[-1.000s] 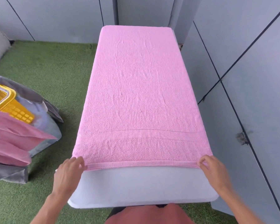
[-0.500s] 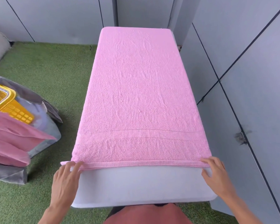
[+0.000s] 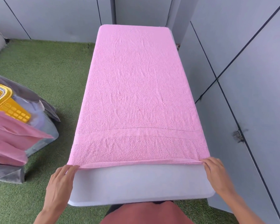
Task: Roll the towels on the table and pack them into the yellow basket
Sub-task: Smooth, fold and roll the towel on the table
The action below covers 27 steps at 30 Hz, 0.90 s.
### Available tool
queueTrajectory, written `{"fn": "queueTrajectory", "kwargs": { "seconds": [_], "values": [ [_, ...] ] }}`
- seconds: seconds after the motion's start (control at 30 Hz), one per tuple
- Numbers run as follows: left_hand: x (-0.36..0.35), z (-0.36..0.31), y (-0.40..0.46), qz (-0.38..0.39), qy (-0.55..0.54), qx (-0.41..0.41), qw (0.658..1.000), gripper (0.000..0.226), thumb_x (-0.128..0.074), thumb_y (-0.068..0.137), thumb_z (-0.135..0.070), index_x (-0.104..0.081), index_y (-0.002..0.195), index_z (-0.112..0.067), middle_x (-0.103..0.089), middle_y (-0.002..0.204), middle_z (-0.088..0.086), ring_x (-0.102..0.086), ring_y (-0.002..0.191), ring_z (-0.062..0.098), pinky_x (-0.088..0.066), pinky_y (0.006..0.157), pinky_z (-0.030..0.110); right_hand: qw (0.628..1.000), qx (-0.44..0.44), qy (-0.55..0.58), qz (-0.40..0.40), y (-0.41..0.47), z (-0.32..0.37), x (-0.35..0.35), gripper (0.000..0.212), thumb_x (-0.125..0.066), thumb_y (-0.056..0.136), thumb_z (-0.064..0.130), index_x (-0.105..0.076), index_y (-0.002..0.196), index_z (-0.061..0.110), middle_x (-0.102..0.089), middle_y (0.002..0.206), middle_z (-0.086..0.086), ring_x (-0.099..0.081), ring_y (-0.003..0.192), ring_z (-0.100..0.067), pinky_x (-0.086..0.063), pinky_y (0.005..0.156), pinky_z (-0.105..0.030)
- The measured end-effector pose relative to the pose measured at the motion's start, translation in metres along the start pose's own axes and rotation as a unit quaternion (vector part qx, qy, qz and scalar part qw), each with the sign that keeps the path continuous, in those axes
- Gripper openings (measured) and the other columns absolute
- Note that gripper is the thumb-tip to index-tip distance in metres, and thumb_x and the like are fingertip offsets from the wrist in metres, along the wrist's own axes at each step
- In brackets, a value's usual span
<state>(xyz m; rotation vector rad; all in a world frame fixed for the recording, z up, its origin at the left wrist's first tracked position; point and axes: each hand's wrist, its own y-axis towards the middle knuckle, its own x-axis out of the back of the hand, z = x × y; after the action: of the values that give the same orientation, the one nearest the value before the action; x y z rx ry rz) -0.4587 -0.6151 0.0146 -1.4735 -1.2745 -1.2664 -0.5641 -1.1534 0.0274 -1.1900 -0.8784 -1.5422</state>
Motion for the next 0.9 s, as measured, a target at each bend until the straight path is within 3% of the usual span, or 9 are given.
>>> {"fn": "queueTrajectory", "kwargs": {
  "seconds": [0.17,0.3,0.43,0.53,0.6,0.7,0.8,0.9],
  "values": [
    [0.009,0.002,0.022,0.057,-0.033,-0.023,0.998,0.02,-0.07,0.081,0.0,-0.07,0.095,-0.015,-0.065,0.086,-0.003,-0.06,0.076,0.025,-0.047,0.063,0.039,0.997,-0.026,0.026,0.066,0.011,-0.002,0.008,0.017,-0.06,0.088,-0.002,-0.071,0.093,0.009,-0.063,0.087,0.006,-0.054,0.087,-0.021,-0.038,0.077,-0.027],
    [0.022,0.014,0.058,0.191,-0.122,0.07,0.971,0.014,-0.067,0.087,-0.016,-0.065,0.086,-0.03,-0.068,0.085,-0.009,-0.063,0.076,0.012,-0.052,0.069,0.034,0.975,-0.051,0.078,0.2,0.042,0.0,0.033,0.033,-0.063,0.086,0.001,-0.06,0.069,0.03,-0.057,0.069,0.014,-0.055,0.068,-0.005,-0.038,0.064,-0.013],
    [0.03,0.015,0.088,0.217,-0.132,0.111,0.961,0.023,-0.081,0.073,-0.02,-0.063,0.066,-0.032,-0.063,0.074,-0.01,-0.058,0.071,0.01,-0.042,0.06,0.028,0.957,-0.131,0.082,0.244,0.074,0.0,0.035,0.023,-0.074,0.076,0.005,-0.065,0.066,0.024,-0.065,0.066,0.006,-0.06,0.067,-0.006,-0.039,0.057,-0.013],
    [0.032,0.011,0.091,0.194,-0.023,0.081,0.977,0.023,-0.084,0.069,-0.025,-0.064,0.06,-0.033,-0.051,0.075,-0.007,-0.049,0.076,0.018,-0.041,0.067,0.032,0.96,-0.155,0.095,0.212,0.074,0.005,0.031,0.022,-0.075,0.072,0.002,-0.066,0.063,0.02,-0.066,0.067,0.004,-0.062,0.068,-0.009,-0.04,0.057,-0.016],
    [0.029,-0.002,0.077,0.135,0.023,0.048,0.989,0.02,-0.082,0.07,-0.016,-0.067,0.062,-0.026,-0.04,0.074,-0.005,-0.043,0.072,0.019,-0.04,0.057,0.034,0.973,-0.142,0.094,0.158,0.066,0.009,0.03,0.02,-0.076,0.072,0.002,-0.067,0.064,0.018,-0.061,0.072,0.003,-0.06,0.069,-0.007,-0.039,0.059,-0.017],
    [0.021,-0.022,0.046,0.08,-0.002,0.029,0.996,0.014,-0.072,0.075,0.001,-0.063,0.07,-0.009,-0.036,0.081,-0.002,-0.041,0.07,0.019,-0.03,0.038,0.028,0.987,-0.109,0.082,0.084,0.048,0.012,0.021,0.02,-0.072,0.078,0.002,-0.064,0.069,0.018,-0.052,0.071,0.004,-0.055,0.068,-0.006,-0.038,0.059,-0.023],
    [0.013,-0.024,0.032,0.054,-0.059,0.076,0.994,0.017,-0.064,0.08,0.007,-0.059,0.083,-0.009,-0.041,0.097,0.001,-0.047,0.077,0.025,-0.04,0.04,0.033,0.994,-0.081,0.072,0.034,0.029,0.017,0.009,0.022,-0.063,0.083,-0.004,-0.06,0.075,0.017,-0.051,0.075,0.004,-0.053,0.067,-0.017,-0.041,0.062,-0.032],
    [0.007,-0.024,0.025,0.035,-0.05,0.052,0.997,0.023,-0.065,0.074,0.014,-0.064,0.088,-0.004,-0.042,0.11,0.011,-0.05,0.086,0.032,-0.043,0.042,0.034,0.995,-0.075,0.055,0.019,0.017,0.018,0.003,0.018,-0.062,0.081,-0.003,-0.06,0.087,0.014,-0.052,0.09,0.004,-0.05,0.088,-0.022,-0.044,0.076,-0.038]
  ]
}}
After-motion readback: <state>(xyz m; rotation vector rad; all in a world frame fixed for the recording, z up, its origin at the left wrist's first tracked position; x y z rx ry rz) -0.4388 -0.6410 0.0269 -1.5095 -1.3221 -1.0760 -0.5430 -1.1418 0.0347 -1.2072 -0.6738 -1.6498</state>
